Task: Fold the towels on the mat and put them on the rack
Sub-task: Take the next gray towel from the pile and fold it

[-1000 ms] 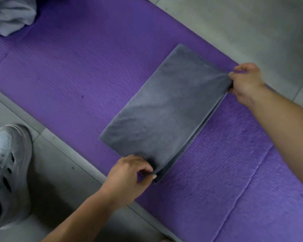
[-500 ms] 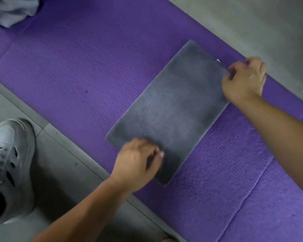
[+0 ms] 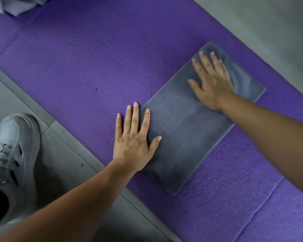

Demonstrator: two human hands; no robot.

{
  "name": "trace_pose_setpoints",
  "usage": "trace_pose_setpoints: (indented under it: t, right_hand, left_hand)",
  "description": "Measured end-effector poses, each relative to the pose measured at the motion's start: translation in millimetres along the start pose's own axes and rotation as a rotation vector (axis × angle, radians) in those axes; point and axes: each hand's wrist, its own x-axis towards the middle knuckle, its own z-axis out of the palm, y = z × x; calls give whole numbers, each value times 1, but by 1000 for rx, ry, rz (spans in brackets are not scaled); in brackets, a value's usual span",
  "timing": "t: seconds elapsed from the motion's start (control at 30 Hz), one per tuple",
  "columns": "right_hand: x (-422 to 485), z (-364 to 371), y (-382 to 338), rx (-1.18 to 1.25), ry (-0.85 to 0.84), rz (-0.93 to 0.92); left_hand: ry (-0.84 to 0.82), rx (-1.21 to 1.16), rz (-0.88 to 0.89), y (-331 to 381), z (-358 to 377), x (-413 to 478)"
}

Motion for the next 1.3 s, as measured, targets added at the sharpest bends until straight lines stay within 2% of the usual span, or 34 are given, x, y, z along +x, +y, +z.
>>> trace_pose_setpoints:
  t: [0.13,0.2,0.27,0.33,0.4,0.57,0.67,0.87,0.93,1.03,1.2,1.3]
  right_hand:
    - [16,-16,2,-27,68,45]
    - [32,-29,3,21,92,-5]
    - [46,-43,5,119,47,-77]
    - [56,-53,9,184,-16,-100]
    - [61,-60,15,148,-60,-95]
    - [63,-71,24,85,-62,-82]
    - [67,-77,22,81,5,-121]
    - [102,-92,-9,158,153,-113]
    - [119,-97,-19,182,193,-87]
    - [135,-104,-30,222,241,-34]
    - [117,-109,-23,281,276,-19]
    - [85,-105,-4,263,253,-74]
  left_hand:
    - [-13,-153,-45,-4,-10,0]
    - [50,-267,-92,-14,-20,3]
    - [138,-347,-148,-27,-29,6]
    - [88,-443,-254,-37,-39,8]
    - [-2,-468,-358,-43,-43,10]
    - [-124,-513,-427,-53,-53,12]
    - [-82,-571,-402,-56,-58,11]
    - [81,-650,-490,-86,-78,34]
    - [127,-638,-490,-103,-85,48]
    - [148,-762,-523,-124,-94,65]
    - [193,-1037,-375,-119,-97,48]
    - [201,-1021,-188,-95,-84,23]
